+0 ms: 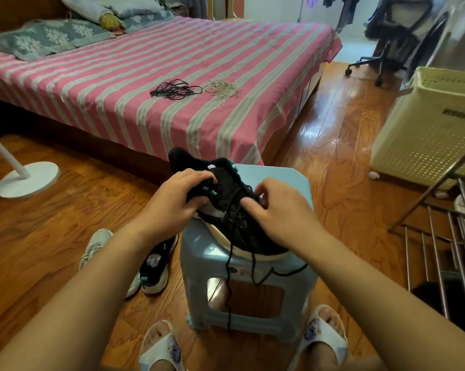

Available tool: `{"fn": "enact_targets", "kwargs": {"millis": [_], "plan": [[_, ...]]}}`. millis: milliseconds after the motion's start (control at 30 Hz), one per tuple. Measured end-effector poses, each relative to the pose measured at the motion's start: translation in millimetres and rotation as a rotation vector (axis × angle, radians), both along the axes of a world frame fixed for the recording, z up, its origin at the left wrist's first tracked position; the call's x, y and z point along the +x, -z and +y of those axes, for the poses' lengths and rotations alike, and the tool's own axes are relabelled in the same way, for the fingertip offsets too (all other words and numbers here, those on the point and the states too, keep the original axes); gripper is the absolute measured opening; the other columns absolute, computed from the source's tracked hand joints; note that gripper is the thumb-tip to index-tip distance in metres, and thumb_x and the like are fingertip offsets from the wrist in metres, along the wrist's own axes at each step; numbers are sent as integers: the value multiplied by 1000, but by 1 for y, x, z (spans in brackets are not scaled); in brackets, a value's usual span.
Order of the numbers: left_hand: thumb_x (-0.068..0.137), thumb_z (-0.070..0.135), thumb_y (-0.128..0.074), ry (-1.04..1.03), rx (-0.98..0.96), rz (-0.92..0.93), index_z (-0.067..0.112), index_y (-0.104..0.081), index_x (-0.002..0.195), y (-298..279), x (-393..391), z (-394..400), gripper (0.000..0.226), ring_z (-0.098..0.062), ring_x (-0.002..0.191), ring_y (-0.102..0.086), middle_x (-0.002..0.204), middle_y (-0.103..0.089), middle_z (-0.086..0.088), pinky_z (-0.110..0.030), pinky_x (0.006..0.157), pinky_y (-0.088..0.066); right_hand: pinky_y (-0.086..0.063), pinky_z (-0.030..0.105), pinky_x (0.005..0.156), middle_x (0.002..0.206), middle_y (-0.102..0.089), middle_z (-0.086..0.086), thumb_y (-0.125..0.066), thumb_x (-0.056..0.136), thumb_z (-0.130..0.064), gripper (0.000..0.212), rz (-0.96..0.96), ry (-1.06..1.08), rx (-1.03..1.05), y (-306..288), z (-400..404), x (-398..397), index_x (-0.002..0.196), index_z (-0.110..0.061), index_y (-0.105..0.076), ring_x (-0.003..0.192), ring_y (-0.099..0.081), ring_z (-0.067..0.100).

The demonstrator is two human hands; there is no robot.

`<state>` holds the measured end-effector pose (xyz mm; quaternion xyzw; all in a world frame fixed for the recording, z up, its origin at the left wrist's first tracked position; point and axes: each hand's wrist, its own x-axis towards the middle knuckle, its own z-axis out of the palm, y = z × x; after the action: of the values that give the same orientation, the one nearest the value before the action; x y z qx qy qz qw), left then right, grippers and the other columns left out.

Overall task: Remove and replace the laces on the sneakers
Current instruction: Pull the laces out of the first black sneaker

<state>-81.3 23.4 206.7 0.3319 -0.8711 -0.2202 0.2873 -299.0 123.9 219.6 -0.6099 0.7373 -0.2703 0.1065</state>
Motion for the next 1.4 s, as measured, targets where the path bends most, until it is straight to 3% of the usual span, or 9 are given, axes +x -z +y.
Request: {"fn": "enact_targets", "kwargs": {"millis": [133,267,433,533,633,933,1067,1267,1400], "plan": [[89,0,-72,1,16,8,27,-64,125,1,2,-1,45,-8,116,-57,115,-59,20,-28,100,-45,-46,39,81,87,-64,0,-66,93,-27,13,-84,-22,-42,7,-22,-6,85,-19,-62,89,-58,24],[88,0,-73,-5,31,14,28,-64,125,1,3,-3,47,-6,117,-57,115,-60,19,-21,100,-43,-51,41,73,78,-62,5,-65,84,-16,11,-222,479,-84,2,-14,-98,76,-12,-58,84,-62,35],[87,-1,-73,-8,29,23,28,-64,124,1,1,-1,47,-7,116,-57,115,-60,18,-25,100,-44,-45,33,63,84,-57,8,-57,100,-29,23,217,542,772,41,26,-146,98,-6,-63,74,-57,22],[87,-1,-72,-26,19,38,28,-64,121,2,-1,2,46,-8,113,-57,112,-60,17,-26,99,-44,-45,34,71,94,-59,6,-56,99,-26,20,255,387,199,31,16,-121,102,-11,-69,86,-57,25],[87,0,-73,-35,2,40,27,-64,122,2,-1,4,45,-9,112,-57,112,-61,12,-28,99,-45,-49,24,76,94,-61,-2,-69,91,-9,17,-91,-134,-230,1,13,-63,102,-20,-76,85,-61,13],[89,2,-73,-7,3,11,25,-63,127,1,2,3,46,-5,115,-57,114,-58,17,-23,99,-44,-47,39,69,89,-54,-2,-64,95,-26,11,253,-525,-106,5,1,-33,92,-16,-63,81,-56,23],[88,2,-74,-30,18,7,24,-63,128,0,3,1,47,-6,113,-58,115,-60,13,-27,100,-46,-43,30,66,84,-51,-11,-62,96,-25,15,179,-298,-59,-5,40,-105,82,-29,-55,77,-53,13],[88,1,-73,-62,21,15,22,-65,126,-3,-2,8,44,-11,111,-59,113,-63,7,-33,100,-49,-50,23,74,98,-63,-9,-65,96,-31,19,331,222,844,39,124,-189,114,-25,-69,92,-61,7],[86,-4,-71,-78,38,-10,22,-65,125,-6,-2,12,46,-10,111,-58,113,-62,6,-22,97,-44,-47,30,86,112,-59,-4,-64,96,-29,21,229,213,162,30,104,-140,114,-22,-70,107,-57,17]]}}
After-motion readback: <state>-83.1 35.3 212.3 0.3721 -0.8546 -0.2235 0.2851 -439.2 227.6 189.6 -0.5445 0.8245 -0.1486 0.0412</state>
